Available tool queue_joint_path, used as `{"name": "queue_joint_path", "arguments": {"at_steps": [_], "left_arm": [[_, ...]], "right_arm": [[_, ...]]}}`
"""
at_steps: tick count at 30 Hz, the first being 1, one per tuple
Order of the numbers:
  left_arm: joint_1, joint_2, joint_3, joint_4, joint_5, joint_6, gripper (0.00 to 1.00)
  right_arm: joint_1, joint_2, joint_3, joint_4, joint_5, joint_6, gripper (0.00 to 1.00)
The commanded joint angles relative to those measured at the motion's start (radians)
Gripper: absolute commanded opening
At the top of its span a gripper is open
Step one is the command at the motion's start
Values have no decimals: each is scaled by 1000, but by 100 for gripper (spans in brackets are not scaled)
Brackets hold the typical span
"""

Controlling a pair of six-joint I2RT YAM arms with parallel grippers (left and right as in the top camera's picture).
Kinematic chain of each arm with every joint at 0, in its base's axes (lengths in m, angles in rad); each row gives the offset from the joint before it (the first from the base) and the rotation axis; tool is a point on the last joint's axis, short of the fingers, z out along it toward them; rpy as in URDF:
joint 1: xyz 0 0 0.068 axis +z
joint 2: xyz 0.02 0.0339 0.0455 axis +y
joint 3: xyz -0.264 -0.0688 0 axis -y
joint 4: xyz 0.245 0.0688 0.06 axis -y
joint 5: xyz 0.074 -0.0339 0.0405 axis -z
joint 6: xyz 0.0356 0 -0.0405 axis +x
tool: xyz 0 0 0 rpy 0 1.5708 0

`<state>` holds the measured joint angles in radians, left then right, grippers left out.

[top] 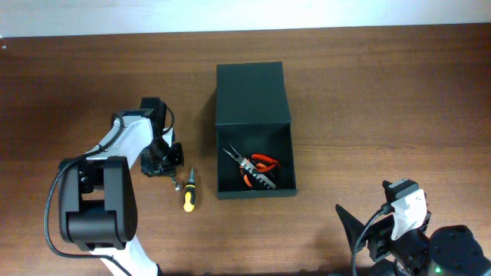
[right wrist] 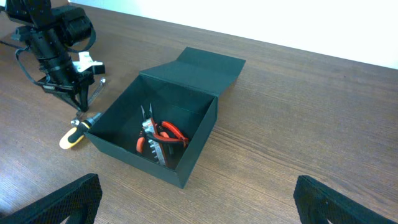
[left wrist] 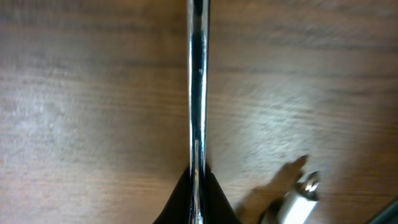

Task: Pack container
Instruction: 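Lift wrench with left gripper and place it into box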

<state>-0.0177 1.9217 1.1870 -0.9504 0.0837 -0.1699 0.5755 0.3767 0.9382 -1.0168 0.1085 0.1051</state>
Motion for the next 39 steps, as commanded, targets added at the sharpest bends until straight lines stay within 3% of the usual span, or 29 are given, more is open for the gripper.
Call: {"name": "queue_joint_path", "arguments": {"at_steps": [1, 9, 14, 26, 32, 39], "left_arm": [[-6, -24, 49, 6, 51, -2, 2], [-65, -216, 95, 2, 100, -29, 2], [-187, -304, 114, 0, 103, -150, 2], [-547, -301, 148, 192, 74, -691, 2], [-624, -247, 148, 223, 19, -941, 2], [-665, -140, 148, 279, 24, -1126, 2]], "right_arm": [[-6, 1, -3, 3, 9, 8, 99], [-6, 1, -3, 3, 9, 8, 99], [-6, 1, -3, 3, 9, 8, 99], [-6, 1, -3, 3, 9, 8, 99], [-6, 1, -3, 3, 9, 8, 99], [-6, 1, -3, 3, 9, 8, 99]]}}
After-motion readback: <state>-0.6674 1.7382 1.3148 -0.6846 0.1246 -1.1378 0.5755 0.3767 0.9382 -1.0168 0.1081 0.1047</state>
